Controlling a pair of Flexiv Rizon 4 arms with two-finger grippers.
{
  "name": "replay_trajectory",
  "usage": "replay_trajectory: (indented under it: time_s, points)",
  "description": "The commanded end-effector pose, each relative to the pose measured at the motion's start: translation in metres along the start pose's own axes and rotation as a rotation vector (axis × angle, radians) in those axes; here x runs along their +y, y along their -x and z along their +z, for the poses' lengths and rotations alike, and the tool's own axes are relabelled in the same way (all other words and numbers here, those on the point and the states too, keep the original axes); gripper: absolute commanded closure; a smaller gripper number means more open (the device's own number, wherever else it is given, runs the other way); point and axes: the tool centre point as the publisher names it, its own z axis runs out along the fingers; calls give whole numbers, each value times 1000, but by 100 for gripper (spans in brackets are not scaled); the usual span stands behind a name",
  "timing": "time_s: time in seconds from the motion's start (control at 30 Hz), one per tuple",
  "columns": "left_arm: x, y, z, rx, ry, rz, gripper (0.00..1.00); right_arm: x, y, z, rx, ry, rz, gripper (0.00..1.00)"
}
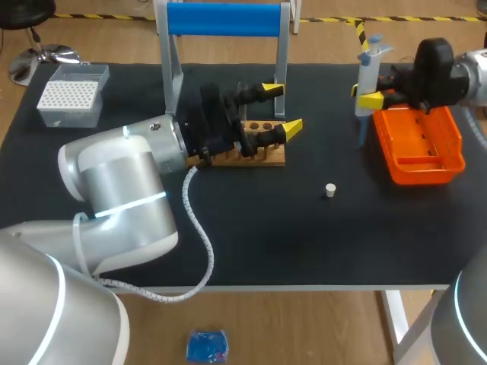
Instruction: Invert the test tube, pick up the pipette, mount the tip to pipette, aspirate from beaker and dispense into the tube, eject the tip, return the pipette, and cap with the stopper.
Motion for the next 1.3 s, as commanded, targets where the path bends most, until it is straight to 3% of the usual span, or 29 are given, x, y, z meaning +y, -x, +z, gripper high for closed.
replay_trajectory:
  time_s: [0.03, 0.3, 1.3]
  points:
    - [0, -2, 1, -8, -1, 1, 0, -3, -8, 14, -36, 47, 0, 100]
    - [0, -2, 1, -8, -1, 1, 0, -6, -18, 30, -29, 94, -35, 100]
    - [0, -2, 1, -8, -1, 1, 0, -45, -25, 98, 3, 26, -53, 100]
